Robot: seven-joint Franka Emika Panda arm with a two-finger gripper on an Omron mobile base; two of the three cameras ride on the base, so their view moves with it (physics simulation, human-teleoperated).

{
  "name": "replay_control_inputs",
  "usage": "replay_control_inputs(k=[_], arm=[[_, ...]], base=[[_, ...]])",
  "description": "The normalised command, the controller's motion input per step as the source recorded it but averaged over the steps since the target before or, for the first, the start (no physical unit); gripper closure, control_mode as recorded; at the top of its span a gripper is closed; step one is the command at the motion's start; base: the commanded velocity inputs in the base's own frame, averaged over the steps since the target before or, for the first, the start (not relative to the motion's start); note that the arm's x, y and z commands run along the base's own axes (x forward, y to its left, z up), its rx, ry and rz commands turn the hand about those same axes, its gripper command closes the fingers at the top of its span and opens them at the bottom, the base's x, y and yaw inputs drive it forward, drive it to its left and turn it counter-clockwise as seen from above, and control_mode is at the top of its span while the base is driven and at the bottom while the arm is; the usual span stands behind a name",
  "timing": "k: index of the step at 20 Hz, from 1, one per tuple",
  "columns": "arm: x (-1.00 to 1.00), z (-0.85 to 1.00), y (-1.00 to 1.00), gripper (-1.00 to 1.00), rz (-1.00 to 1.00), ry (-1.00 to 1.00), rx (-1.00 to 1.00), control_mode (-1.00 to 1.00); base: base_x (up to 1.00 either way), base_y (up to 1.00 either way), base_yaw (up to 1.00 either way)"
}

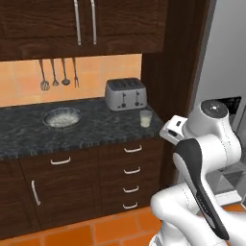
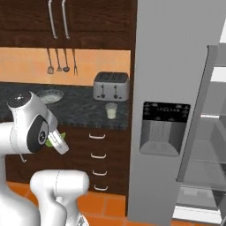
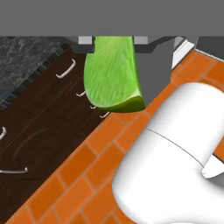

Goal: Grab a lemon wedge from the fridge and one ice cube from the ice bowl, and put them in the glass of lemonade.

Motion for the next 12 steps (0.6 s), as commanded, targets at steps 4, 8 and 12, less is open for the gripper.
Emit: replay_control_inputs(k=[4,8,12], arm=[[0.0,0.0,0.0,1.0,0.0,0.0,0.0,1.0],[0.0,0.0,0.0,1.0,0.0,0.0,0.0,1.0],[0.0,0.0,0.0,1.0,0.0,0.0,0.0,1.0]], base=[[0.51,0.42,-0.13],[0.43,0.46,-0.14],[0.41,0.56,-0.13]])
